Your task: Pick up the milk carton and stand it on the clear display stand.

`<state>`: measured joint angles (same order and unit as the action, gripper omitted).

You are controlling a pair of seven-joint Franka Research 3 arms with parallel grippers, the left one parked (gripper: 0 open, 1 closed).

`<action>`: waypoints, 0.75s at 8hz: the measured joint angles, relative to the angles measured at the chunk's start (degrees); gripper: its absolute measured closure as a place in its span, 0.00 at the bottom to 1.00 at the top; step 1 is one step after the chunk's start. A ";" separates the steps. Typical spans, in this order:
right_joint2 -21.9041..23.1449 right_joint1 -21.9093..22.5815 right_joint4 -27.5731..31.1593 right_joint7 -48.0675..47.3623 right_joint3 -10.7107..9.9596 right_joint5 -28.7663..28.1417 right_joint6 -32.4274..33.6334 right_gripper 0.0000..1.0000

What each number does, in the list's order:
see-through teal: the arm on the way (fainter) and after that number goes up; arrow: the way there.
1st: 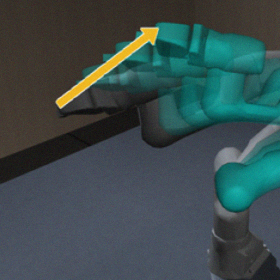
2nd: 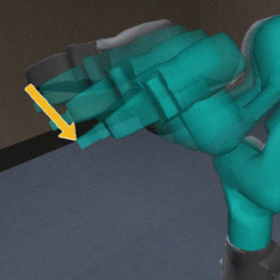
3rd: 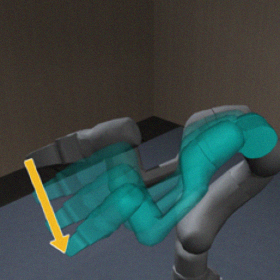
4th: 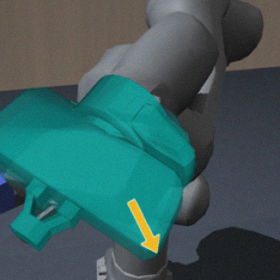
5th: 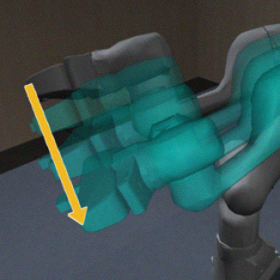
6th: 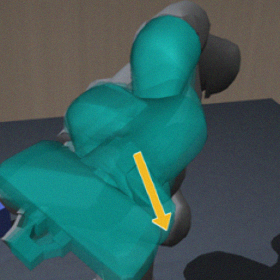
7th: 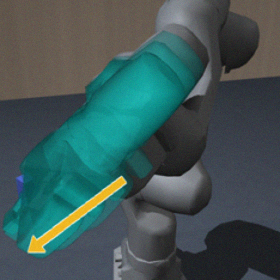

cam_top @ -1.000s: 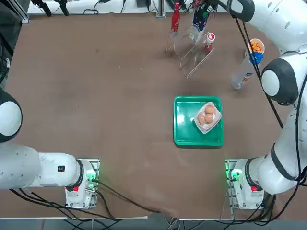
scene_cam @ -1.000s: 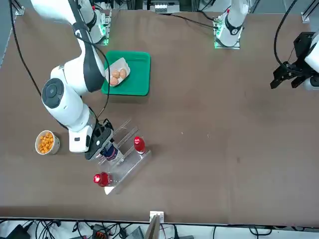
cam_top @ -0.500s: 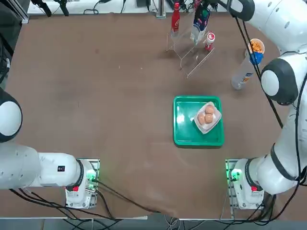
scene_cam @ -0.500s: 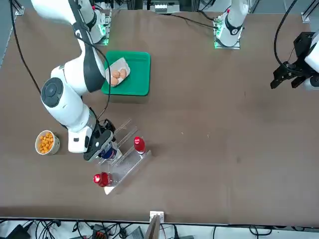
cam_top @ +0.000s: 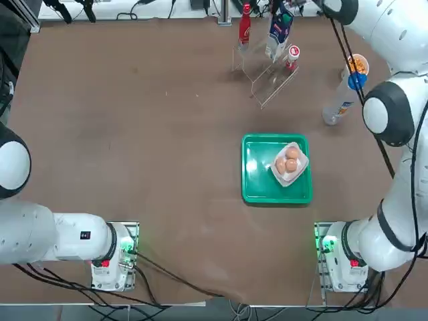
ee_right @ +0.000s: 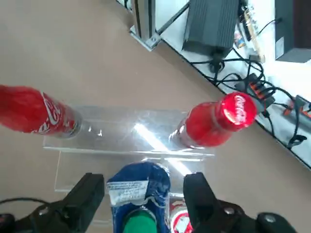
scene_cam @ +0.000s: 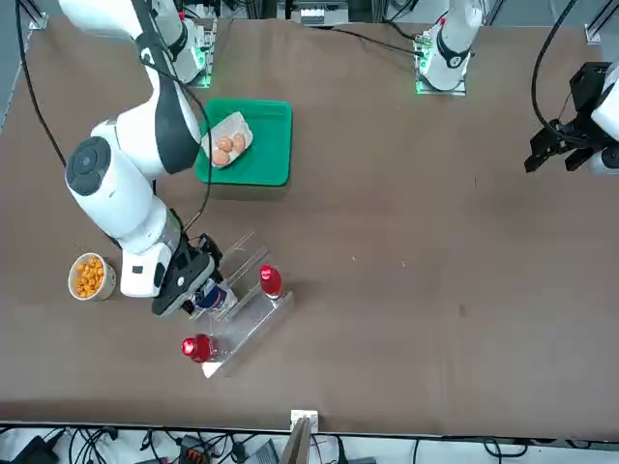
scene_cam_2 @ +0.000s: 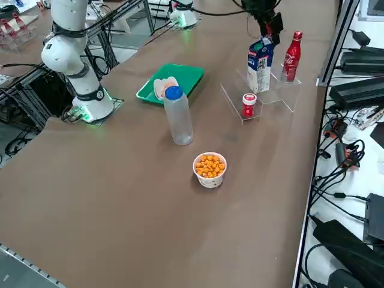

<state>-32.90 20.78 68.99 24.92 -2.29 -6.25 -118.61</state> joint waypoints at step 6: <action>6.70 -4.72 -4.47 -10.04 -3.18 -0.30 18.23 0.00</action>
<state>-26.20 16.05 64.52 14.89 -5.47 -6.55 -100.38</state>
